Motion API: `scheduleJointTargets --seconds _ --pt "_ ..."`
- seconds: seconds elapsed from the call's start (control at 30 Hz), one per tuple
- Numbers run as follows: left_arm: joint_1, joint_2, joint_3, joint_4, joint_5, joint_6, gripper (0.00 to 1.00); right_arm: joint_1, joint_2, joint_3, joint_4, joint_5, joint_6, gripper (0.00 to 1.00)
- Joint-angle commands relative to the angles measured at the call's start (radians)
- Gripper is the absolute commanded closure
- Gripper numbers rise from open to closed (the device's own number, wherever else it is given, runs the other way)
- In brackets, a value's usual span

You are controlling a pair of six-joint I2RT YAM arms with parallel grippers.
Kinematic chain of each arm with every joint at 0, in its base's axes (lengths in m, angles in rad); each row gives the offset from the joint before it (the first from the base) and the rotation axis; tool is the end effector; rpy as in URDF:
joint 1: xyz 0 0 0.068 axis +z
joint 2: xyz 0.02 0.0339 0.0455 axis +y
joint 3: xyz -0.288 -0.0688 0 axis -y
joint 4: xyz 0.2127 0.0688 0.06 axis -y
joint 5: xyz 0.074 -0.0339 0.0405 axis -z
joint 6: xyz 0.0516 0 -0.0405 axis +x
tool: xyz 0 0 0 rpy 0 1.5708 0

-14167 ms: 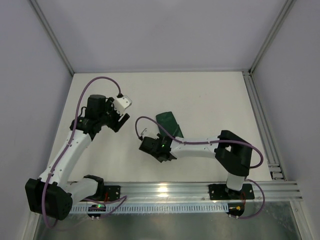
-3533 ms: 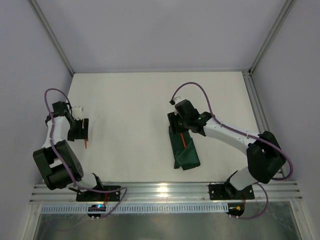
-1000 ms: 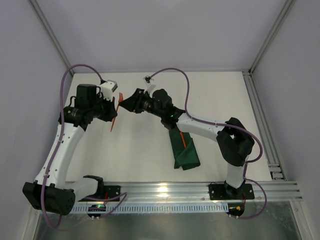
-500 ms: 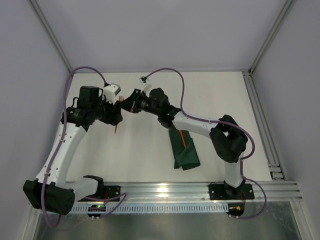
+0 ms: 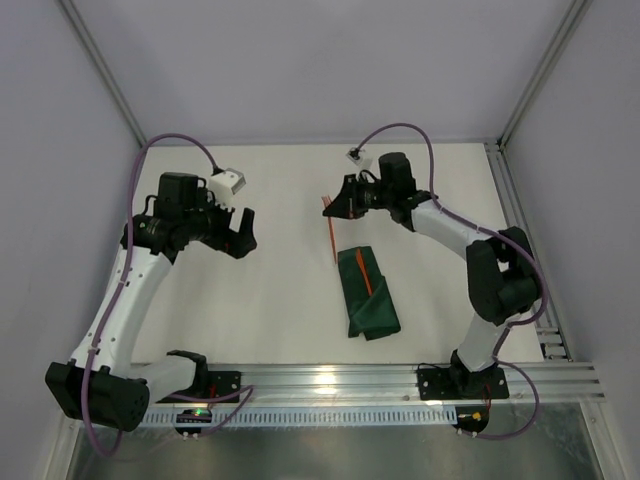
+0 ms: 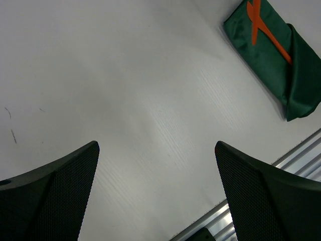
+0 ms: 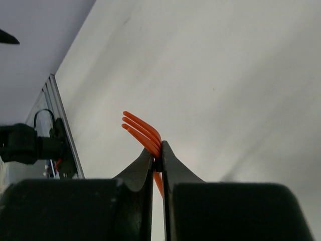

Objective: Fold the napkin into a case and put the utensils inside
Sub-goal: Insert the fork into the folded napkin.

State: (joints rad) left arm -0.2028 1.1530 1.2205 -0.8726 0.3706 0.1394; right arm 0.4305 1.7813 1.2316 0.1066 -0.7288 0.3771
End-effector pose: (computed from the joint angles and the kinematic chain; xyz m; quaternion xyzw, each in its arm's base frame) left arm 0.1882 -0.0578 0.3629 0.2231 0.8867 -0.1825 0.3616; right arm 0.3442 0.1959 0.2870 -0.2115 0.7843 0.4732 0.3408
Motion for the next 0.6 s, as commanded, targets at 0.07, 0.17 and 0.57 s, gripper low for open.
scheduleJointTargets --seconds 0.07,0.17,0.57 --pt "-0.003 -0.019 -0.006 0.024 0.047 0.016 0.01 -0.125 -0.100 -0.023 -0.451 -0.213 -0.426 0.96" --pt "-0.004 -0.022 -0.009 0.026 0.056 0.019 0.01 -0.160 -0.083 -0.041 -0.496 -0.241 -0.478 0.96" --pt "-0.004 -0.039 -0.041 0.035 0.062 0.037 0.01 -0.156 -0.037 -0.185 -0.121 -0.284 -0.167 0.96"
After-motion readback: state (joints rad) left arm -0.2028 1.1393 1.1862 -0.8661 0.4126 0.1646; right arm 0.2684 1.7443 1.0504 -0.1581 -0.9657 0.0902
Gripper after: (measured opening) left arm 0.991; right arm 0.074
